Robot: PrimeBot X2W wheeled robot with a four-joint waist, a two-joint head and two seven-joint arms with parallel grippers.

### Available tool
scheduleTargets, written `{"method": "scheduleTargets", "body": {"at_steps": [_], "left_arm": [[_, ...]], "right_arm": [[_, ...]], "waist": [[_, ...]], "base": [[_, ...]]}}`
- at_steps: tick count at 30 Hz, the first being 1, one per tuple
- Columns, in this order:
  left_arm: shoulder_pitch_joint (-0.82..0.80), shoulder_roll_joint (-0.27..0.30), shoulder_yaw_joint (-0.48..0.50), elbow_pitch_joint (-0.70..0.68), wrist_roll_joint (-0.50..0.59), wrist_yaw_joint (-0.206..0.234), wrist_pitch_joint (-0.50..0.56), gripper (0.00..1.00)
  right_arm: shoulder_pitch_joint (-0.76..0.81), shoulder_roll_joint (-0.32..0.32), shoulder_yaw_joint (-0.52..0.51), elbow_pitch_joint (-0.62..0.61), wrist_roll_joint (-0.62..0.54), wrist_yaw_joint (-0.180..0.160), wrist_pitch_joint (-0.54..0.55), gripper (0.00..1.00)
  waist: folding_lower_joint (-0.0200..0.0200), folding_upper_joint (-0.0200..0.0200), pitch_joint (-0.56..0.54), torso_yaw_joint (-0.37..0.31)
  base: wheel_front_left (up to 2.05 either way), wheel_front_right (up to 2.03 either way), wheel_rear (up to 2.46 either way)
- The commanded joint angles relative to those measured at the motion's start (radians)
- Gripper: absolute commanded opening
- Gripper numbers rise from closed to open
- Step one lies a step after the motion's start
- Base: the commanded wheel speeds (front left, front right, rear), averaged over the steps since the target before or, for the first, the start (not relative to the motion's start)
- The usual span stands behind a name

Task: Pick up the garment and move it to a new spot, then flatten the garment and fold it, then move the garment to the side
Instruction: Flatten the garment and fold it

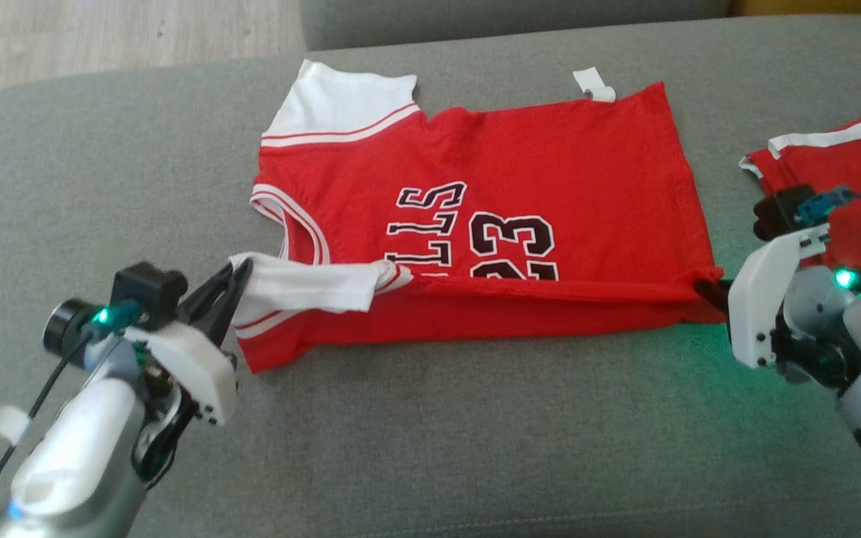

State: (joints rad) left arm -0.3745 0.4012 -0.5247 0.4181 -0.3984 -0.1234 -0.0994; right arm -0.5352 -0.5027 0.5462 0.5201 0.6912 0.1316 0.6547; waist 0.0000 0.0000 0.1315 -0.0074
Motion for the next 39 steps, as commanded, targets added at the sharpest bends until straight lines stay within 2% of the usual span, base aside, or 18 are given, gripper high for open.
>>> {"method": "scheduleTargets", "body": {"at_steps": [1,10,11,12,13,18,21,23,24,28,34,39], "left_arm": [[-0.084,0.019,0.03,-0.001,0.008,-0.001,-0.013,0.0],[-0.23,-0.007,-0.045,0.139,0.017,-0.006,-0.041,0.0],[-0.248,-0.011,-0.05,0.156,0.018,-0.006,-0.048,0.19],[-0.267,-0.015,-0.052,0.174,0.02,-0.006,-0.059,0.79],[-0.285,-0.021,-0.05,0.193,0.02,-0.006,-0.072,1.0],[-0.357,-0.064,0.011,0.267,-0.005,0.047,-0.14,1.0],[-0.355,-0.095,0.065,0.254,-0.029,0.079,-0.159,1.0],[-0.331,-0.113,0.125,0.189,-0.04,0.103,-0.161,1.0],[-0.331,-0.113,0.125,0.189,-0.04,0.103,-0.161,1.0],[-0.202,-0.158,0.249,0.021,-0.036,0.129,-0.162,1.0],[0.023,-0.251,0.393,-0.172,0.007,0.133,-0.162,1.0],[0.17,-0.312,0.433,-0.236,0.064,0.11,-0.162,1.0]], "right_arm": [[-0.046,-0.005,-0.004,-0.012,-0.012,-0.001,-0.012,0.0],[-0.117,0.02,0.012,0.053,-0.029,-0.001,-0.023,0.0],[-0.127,0.023,0.013,0.059,-0.034,-0.001,-0.032,0.7],[-0.138,0.027,0.008,0.069,-0.041,-0.001,-0.048,1.0],[-0.15,0.032,0.001,0.079,-0.051,-0.001,-0.07,1.0],[-0.204,0.078,-0.074,0.147,-0.097,-0.001,-0.243,1.0],[-0.205,0.108,-0.123,0.17,-0.104,-0.001,-0.367,1.0],[-0.187,0.126,-0.147,0.173,-0.106,-0.001,-0.441,1.0],[-0.187,0.126,-0.147,0.173,-0.106,-0.001,-0.441,1.0],[-0.121,0.161,-0.202,0.139,-0.11,-0.001,-0.6,1.0],[0.039,0.268,-0.317,0.059,-0.161,-0.001,-0.783,1.0],[0.193,0.371,-0.422,-0.021,-0.274,-0.001,-0.862,1.0]], "waist": [[0.0,0.0,0.014,0.002],[0.0,0.0,0.063,0.001],[0.0,0.0,0.068,0.001],[0.0,0.0,0.072,0.001],[0.0,0.0,0.075,0.002],[0.0,0.0,0.076,0.007],[0.0,0.0,0.059,0.011],[0.0,0.0,0.045,0.013],[0.0,0.0,0.045,0.013],[0.0,0.0,0.012,0.012],[0.0,0.0,-0.043,-0.007],[0.0,0.0,-0.083,-0.019]], "base": [[0.0,0.0,0.0],[0.0,0.0,0.0],[0.0,0.0,0.0],[0.0,0.0,0.0],[0.0,0.0,0.0],[0.0,0.0,0.0],[0.0,0.0,0.0],[0.0,0.0,0.0],[0.0,0.0,0.0],[0.0,0.0,0.0],[0.0,0.0,0.0],[0.0,0.0,0.0]]}}
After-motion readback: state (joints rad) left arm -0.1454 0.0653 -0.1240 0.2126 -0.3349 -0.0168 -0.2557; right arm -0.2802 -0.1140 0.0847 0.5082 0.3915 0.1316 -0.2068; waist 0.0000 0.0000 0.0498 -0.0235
